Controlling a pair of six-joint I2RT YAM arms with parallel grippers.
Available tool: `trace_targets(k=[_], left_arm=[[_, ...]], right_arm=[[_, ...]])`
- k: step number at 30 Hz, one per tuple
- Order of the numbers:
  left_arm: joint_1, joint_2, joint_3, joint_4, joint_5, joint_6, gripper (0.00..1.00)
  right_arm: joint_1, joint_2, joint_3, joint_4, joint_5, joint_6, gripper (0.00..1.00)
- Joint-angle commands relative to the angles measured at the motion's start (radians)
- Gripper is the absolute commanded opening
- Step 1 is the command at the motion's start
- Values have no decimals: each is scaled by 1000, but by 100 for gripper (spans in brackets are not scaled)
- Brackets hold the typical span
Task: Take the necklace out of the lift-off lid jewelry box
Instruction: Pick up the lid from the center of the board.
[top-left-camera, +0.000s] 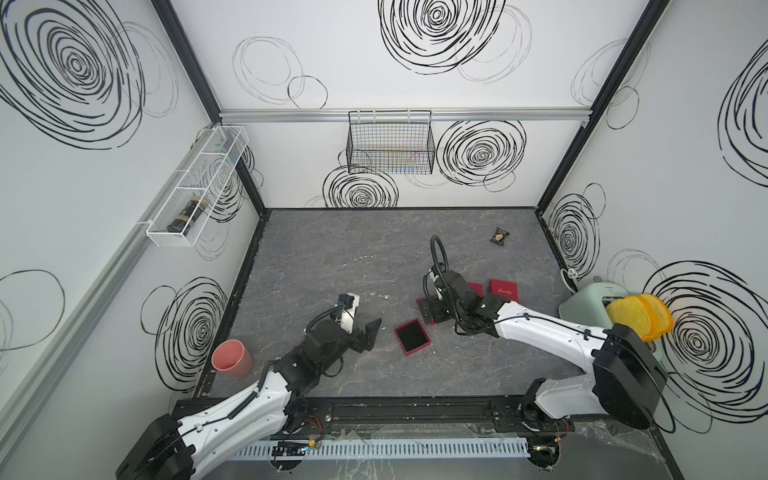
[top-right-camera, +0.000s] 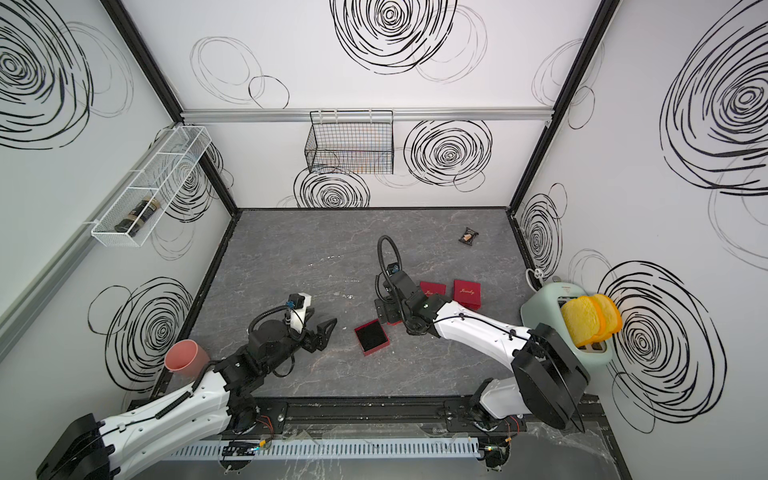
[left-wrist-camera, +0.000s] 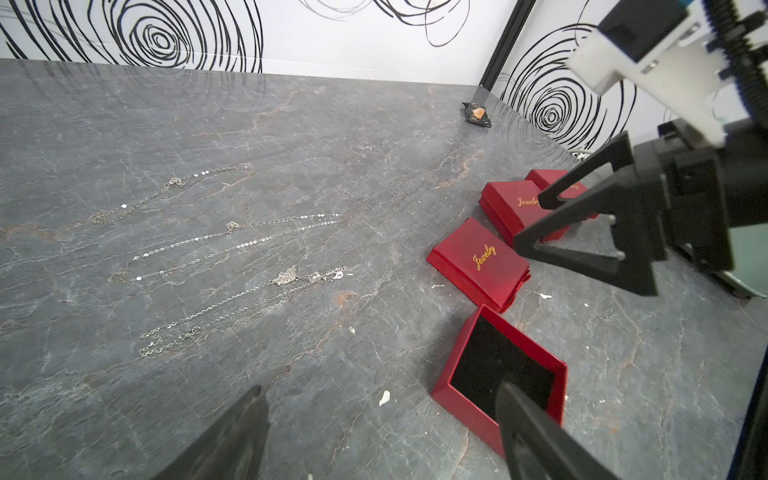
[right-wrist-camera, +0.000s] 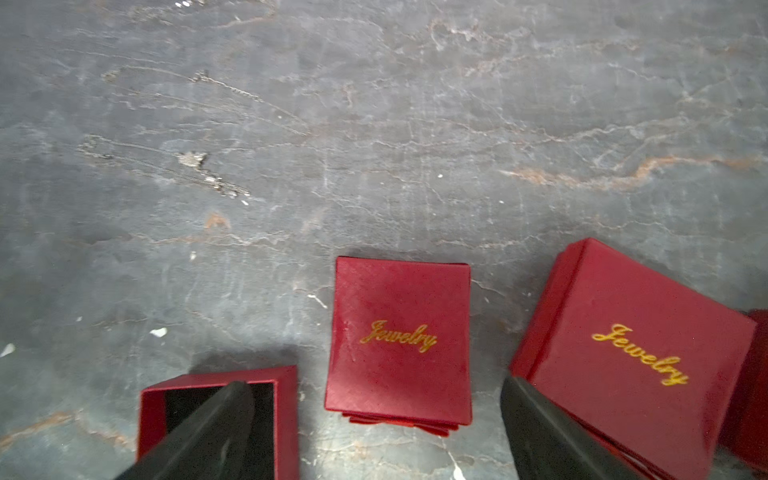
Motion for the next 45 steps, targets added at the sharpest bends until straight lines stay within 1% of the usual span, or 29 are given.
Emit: trace_targets(k=[1,7,18,32,39,45], left_arm=[[0,1,-9,51,13,12,89],[0,-6,-18,64,16,9,89],[0,-12,-30,78,22,12,90],[-1,-41,-43,79,18,8,90],[-2,-37,-44,85,19,8,90],[-3,-35,-43,85,18,8,90]], right_arm=[[-11,46,5,-1,-12,-19,97],[-13,121,33,2,-52,-28,97],[-34,188,37,27,-92,-35,97],[-38,228,54,14,-63,-32,97],[-15,212,95,-39,2,-41,97],[-11,219,116,-47,11,-43,97]])
